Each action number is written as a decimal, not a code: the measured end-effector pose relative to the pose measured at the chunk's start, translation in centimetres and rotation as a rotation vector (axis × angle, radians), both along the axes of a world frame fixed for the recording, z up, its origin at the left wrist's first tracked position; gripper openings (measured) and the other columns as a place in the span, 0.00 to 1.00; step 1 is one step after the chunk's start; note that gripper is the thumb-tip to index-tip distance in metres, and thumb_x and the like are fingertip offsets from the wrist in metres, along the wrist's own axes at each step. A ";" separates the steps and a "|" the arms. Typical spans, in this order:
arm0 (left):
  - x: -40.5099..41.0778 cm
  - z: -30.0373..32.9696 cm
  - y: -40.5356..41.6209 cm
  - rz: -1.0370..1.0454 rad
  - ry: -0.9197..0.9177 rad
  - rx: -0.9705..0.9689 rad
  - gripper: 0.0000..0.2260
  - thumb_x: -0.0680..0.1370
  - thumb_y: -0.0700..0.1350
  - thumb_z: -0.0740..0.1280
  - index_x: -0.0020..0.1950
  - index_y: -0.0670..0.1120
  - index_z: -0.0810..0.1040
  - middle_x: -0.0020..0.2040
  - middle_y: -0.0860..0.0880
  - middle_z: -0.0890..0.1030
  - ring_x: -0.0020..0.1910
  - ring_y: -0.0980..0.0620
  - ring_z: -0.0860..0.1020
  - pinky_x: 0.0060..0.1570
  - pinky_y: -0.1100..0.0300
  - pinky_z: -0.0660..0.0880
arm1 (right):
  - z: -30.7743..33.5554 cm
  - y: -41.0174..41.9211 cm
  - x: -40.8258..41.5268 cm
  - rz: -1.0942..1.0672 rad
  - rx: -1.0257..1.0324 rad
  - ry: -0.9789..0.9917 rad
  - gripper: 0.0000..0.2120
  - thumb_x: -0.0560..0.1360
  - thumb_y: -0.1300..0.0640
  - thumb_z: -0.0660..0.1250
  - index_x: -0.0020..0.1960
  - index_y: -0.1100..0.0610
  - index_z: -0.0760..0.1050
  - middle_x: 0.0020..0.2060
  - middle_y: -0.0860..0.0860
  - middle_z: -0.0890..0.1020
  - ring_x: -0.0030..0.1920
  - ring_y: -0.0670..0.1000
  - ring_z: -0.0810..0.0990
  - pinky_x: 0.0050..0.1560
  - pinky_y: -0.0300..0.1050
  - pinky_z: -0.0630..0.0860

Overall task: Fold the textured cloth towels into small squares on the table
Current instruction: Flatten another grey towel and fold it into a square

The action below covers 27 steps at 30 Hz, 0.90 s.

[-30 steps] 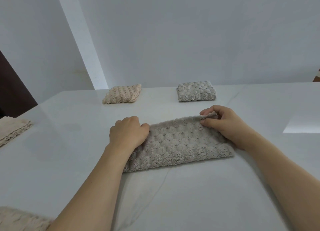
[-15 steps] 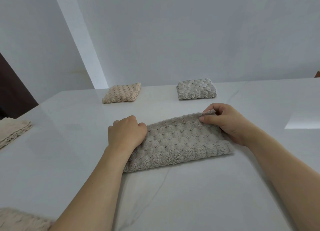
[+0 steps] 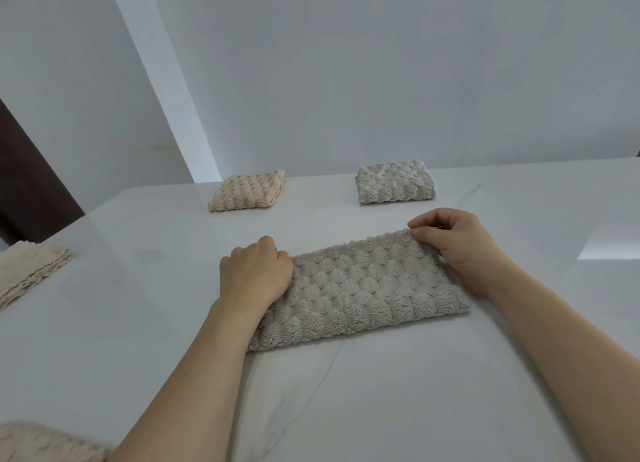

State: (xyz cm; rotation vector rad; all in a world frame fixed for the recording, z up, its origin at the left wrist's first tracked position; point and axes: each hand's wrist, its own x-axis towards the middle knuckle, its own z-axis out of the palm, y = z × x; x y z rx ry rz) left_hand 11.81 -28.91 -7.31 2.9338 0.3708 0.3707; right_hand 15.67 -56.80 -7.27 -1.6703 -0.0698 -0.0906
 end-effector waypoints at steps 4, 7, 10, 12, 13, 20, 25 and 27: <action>-0.1 0.0 -0.1 -0.013 -0.007 -0.021 0.09 0.79 0.45 0.53 0.48 0.45 0.72 0.44 0.48 0.77 0.48 0.44 0.71 0.50 0.50 0.67 | -0.1 0.0 0.1 -0.015 -0.043 0.016 0.03 0.74 0.63 0.70 0.44 0.57 0.82 0.36 0.54 0.81 0.23 0.40 0.73 0.25 0.32 0.70; -0.2 0.0 -0.2 -0.035 -0.030 -0.081 0.09 0.78 0.43 0.53 0.50 0.46 0.72 0.45 0.49 0.77 0.49 0.45 0.71 0.52 0.50 0.67 | -0.2 0.0 0.3 -0.022 -0.018 0.039 0.04 0.73 0.64 0.71 0.43 0.56 0.82 0.40 0.58 0.83 0.32 0.49 0.78 0.37 0.42 0.76; -0.1 0.1 -0.2 -0.032 -0.021 -0.134 0.10 0.79 0.43 0.53 0.52 0.48 0.73 0.47 0.51 0.78 0.51 0.45 0.73 0.53 0.50 0.66 | -0.1 0.0 0.6 0.001 0.094 0.078 0.07 0.73 0.68 0.69 0.45 0.57 0.81 0.38 0.55 0.79 0.33 0.51 0.77 0.40 0.45 0.76; 0.0 0.4 0.0 -0.024 0.018 -0.136 0.11 0.78 0.44 0.53 0.50 0.47 0.74 0.47 0.51 0.78 0.51 0.45 0.73 0.54 0.50 0.66 | 0.0 0.0 0.8 0.015 0.206 0.107 0.10 0.74 0.71 0.67 0.47 0.58 0.80 0.36 0.52 0.76 0.34 0.50 0.76 0.42 0.44 0.76; 0.0 0.5 0.2 -0.023 0.042 -0.128 0.11 0.78 0.44 0.53 0.47 0.47 0.75 0.46 0.50 0.78 0.50 0.45 0.73 0.54 0.49 0.66 | 0.0 0.0 0.9 0.010 0.225 0.109 0.11 0.74 0.72 0.66 0.47 0.59 0.79 0.35 0.51 0.76 0.34 0.49 0.75 0.42 0.42 0.76; 0.0 0.4 0.0 -0.039 0.095 -0.079 0.11 0.80 0.46 0.51 0.47 0.47 0.72 0.46 0.48 0.76 0.51 0.44 0.69 0.53 0.49 0.65 | 0.8 -0.3 0.8 0.028 0.234 0.106 0.14 0.74 0.75 0.63 0.53 0.60 0.78 0.36 0.50 0.74 0.34 0.47 0.74 0.33 0.33 0.76; 0.0 0.0 0.0 -0.043 0.060 -0.095 0.11 0.81 0.46 0.51 0.44 0.47 0.69 0.43 0.48 0.73 0.49 0.43 0.68 0.48 0.51 0.64 | 1.8 -0.5 0.3 0.108 -0.061 0.269 0.07 0.75 0.64 0.67 0.52 0.64 0.80 0.42 0.59 0.83 0.40 0.55 0.80 0.45 0.47 0.79; 0.1 0.0 0.1 -0.044 0.056 -0.088 0.11 0.81 0.46 0.51 0.44 0.47 0.70 0.44 0.48 0.74 0.49 0.43 0.68 0.47 0.51 0.64 | 2.2 -0.4 0.3 0.149 -0.184 0.266 0.07 0.75 0.61 0.69 0.50 0.62 0.81 0.43 0.57 0.84 0.44 0.55 0.81 0.45 0.47 0.78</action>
